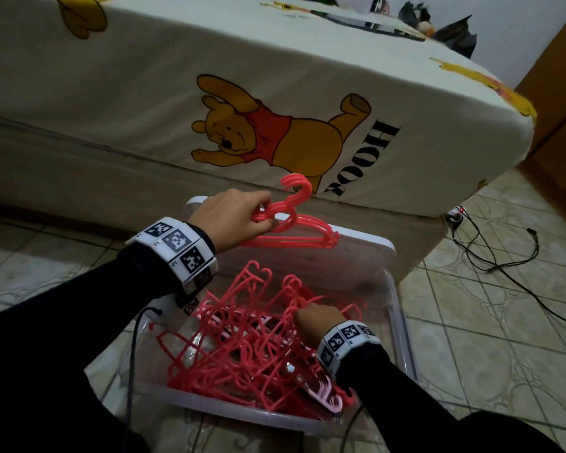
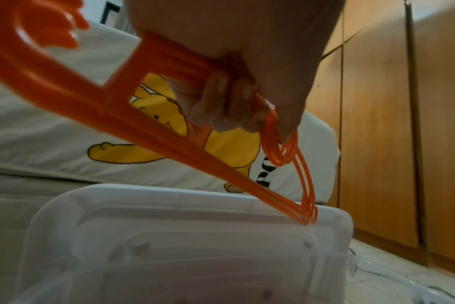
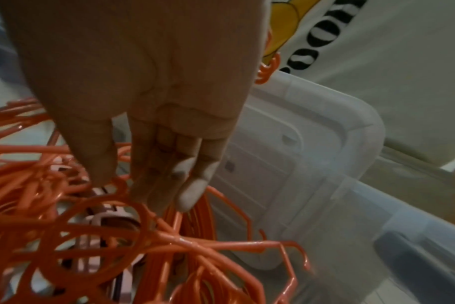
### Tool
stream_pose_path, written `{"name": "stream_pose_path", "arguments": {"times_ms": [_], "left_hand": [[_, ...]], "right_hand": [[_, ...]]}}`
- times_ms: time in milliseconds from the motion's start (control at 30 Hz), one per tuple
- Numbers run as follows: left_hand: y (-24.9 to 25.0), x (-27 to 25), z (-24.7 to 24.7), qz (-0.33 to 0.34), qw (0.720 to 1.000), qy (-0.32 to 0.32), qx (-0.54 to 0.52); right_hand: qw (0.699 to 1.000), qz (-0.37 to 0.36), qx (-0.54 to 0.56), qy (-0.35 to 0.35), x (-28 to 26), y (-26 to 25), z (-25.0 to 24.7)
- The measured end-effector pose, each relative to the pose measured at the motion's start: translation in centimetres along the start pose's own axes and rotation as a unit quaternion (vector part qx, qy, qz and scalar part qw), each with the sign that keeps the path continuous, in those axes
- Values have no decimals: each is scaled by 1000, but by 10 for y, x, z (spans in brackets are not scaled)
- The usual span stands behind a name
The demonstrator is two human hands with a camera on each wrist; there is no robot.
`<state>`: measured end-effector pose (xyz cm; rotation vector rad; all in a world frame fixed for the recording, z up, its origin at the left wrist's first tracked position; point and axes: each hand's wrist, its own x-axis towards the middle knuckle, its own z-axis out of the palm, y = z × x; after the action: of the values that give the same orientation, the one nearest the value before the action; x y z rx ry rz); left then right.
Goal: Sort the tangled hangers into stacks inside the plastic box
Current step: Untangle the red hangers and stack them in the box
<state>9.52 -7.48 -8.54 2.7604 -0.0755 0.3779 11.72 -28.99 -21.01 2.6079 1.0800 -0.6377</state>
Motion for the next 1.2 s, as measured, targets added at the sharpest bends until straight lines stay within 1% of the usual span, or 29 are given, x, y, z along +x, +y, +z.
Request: {"name": "stream_pose_path", "arguments": {"times_ms": [167,267,433,533,633,733,800,933,967,1033,1200], "left_hand": [[0,0,-1,-9,1000,3,-29],[1,1,-2,-15,999,7,-32],[1,2,-1,-33,999,2,-32],[2,2,-3,-45,998,24,-37],[0,3,-5,-68,996,47,-23],[-3,3,-7,-78,996,48,-15],[-2,3,-8,-78,995,59,-17],[-1,1,-8,-67,994,70,-44],[-2,1,-7,-66,994,74,-57],[-3,1,-7,-65,992,78,-79],[-3,3,-4,-70,991,73,-86]], "right_hand": [[999,7,10,-30,-2,-6,10],[999,22,11,-26,-2,-6,9],[997,52,41,28,-5,-3,-11],[991,82,66,82,-15,-1,-32],[983,88,81,139,-28,6,-53],[968,95,131,193,-40,15,-73],[951,102,177,233,-45,20,-82],[897,73,328,286,-46,23,-88],[887,61,354,290,-46,21,-88],[877,35,386,284,-46,15,-84],[867,30,421,264,-43,4,-74]]}}
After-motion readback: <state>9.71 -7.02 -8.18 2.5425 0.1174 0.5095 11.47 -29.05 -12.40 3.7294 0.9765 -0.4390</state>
